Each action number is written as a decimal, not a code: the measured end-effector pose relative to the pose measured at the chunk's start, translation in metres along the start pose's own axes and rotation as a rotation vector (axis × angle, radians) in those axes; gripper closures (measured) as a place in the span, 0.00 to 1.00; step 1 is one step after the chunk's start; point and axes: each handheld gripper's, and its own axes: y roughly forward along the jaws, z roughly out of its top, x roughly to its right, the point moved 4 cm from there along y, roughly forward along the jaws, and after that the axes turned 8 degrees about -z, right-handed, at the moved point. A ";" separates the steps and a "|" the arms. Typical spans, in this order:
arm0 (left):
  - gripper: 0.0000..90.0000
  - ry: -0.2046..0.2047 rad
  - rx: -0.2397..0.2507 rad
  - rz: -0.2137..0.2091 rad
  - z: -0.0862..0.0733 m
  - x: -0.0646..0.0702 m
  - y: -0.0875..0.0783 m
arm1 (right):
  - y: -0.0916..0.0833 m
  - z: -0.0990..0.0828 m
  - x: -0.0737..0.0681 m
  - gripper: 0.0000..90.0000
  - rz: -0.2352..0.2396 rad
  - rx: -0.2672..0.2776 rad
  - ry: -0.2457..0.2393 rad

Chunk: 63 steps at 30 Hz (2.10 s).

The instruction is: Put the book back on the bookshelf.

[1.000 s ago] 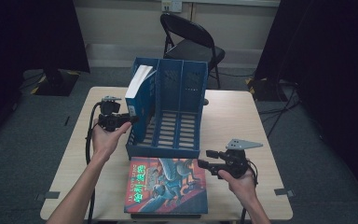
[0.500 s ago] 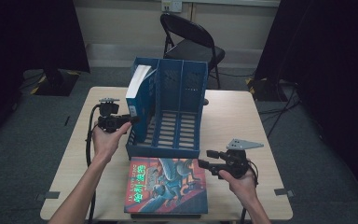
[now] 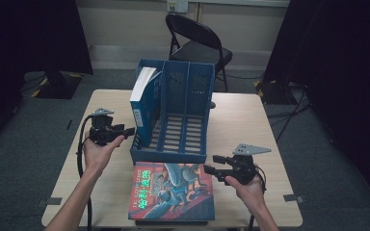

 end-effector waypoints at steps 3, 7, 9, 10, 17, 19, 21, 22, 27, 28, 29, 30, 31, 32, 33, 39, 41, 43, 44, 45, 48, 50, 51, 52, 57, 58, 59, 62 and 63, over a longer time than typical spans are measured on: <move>0.50 0.006 0.006 -0.018 -0.007 0.002 -0.007 | 0.001 0.000 -0.001 0.43 -0.001 -0.003 -0.005; 0.57 0.022 0.001 -0.055 -0.017 0.008 -0.014 | 0.001 -0.001 -0.003 0.44 -0.002 -0.008 -0.013; 0.60 0.044 -0.020 -0.065 -0.023 0.013 -0.016 | 0.001 -0.002 -0.004 0.46 -0.009 -0.011 -0.019; 0.61 0.055 -0.028 -0.069 -0.026 0.016 -0.017 | 0.001 -0.002 -0.004 0.47 -0.011 -0.013 -0.024; 0.64 0.083 -0.054 -0.110 -0.049 0.033 -0.024 | -0.003 -0.016 -0.005 0.49 -0.032 -0.051 -0.042; 0.64 0.089 -0.063 -0.124 -0.056 0.038 -0.023 | -0.004 -0.023 -0.006 0.45 -0.035 -0.070 -0.040; 0.64 0.085 -0.067 -0.158 -0.063 0.044 -0.023 | -0.004 -0.030 -0.009 0.42 -0.025 -0.084 -0.045; 0.64 0.087 -0.070 -0.170 -0.066 0.045 -0.023 | -0.005 -0.033 -0.011 0.41 -0.022 -0.089 -0.048; 0.62 0.095 -0.098 -0.182 -0.084 0.055 -0.022 | -0.006 -0.045 -0.018 0.40 -0.031 -0.100 -0.049; 0.62 0.093 -0.106 -0.192 -0.088 0.058 -0.023 | -0.006 -0.045 -0.017 0.40 -0.034 -0.099 -0.043; 0.62 0.089 -0.111 -0.204 -0.091 0.059 -0.023 | -0.004 -0.044 -0.015 0.40 -0.037 -0.094 -0.037; 0.62 0.089 -0.119 -0.195 -0.096 0.061 -0.023 | -0.002 -0.042 -0.013 0.40 -0.042 -0.092 -0.038; 0.62 0.092 -0.123 -0.193 -0.098 0.062 -0.022 | 0.004 -0.039 -0.009 0.41 -0.049 -0.093 -0.042; 0.62 0.096 -0.137 -0.195 -0.100 0.062 -0.021 | 0.006 -0.037 -0.008 0.41 -0.045 -0.092 -0.042; 0.62 0.096 -0.141 -0.187 -0.102 0.062 -0.019 | 0.010 -0.035 -0.007 0.42 -0.051 -0.098 -0.048; 0.59 0.072 -0.149 -0.204 -0.108 0.061 -0.014 | 0.023 -0.034 0.003 0.43 -0.090 -0.095 -0.050; 0.62 0.068 -0.141 -0.199 -0.108 0.061 -0.015 | 0.024 -0.034 0.005 0.41 -0.093 -0.086 -0.047; 0.62 0.074 -0.140 -0.202 -0.109 0.061 -0.015 | 0.027 -0.033 0.008 0.40 -0.077 -0.074 -0.046; 0.63 0.071 -0.140 -0.202 -0.109 0.060 -0.015 | 0.029 -0.033 0.008 0.40 -0.069 -0.072 -0.046; 0.63 0.070 -0.140 -0.204 -0.109 0.060 -0.015 | 0.030 -0.033 0.009 0.39 -0.073 -0.071 -0.043; 0.64 0.075 -0.133 -0.203 -0.109 0.061 -0.014 | 0.030 -0.032 0.006 0.42 -0.079 -0.063 -0.064; 0.64 0.074 -0.141 -0.207 -0.109 0.060 -0.014 | 0.029 -0.032 0.004 0.43 -0.094 -0.065 -0.080; 0.64 0.063 -0.140 -0.211 -0.109 0.059 -0.014 | 0.028 -0.032 0.003 0.45 -0.096 -0.064 -0.081; 0.65 0.059 -0.139 -0.212 -0.108 0.059 -0.014 | 0.027 -0.032 0.003 0.45 -0.097 -0.064 -0.079; 0.67 0.081 -0.138 -0.203 -0.106 0.061 -0.010 | 0.019 -0.033 0.001 0.50 -0.105 -0.077 -0.083; 0.68 0.076 -0.139 -0.204 -0.105 0.061 -0.009 | 0.017 -0.034 0.002 0.51 -0.103 -0.078 -0.078; 0.68 0.079 -0.137 -0.203 -0.104 0.061 -0.008 | 0.015 -0.036 0.002 0.52 -0.101 -0.080 -0.075; 0.69 0.084 -0.139 -0.213 -0.101 0.061 -0.003 | 0.008 -0.039 0.000 0.53 -0.105 -0.093 -0.087; 0.69 0.083 -0.140 -0.217 -0.100 0.061 -0.001 | 0.005 -0.041 0.000 0.54 -0.102 -0.097 -0.083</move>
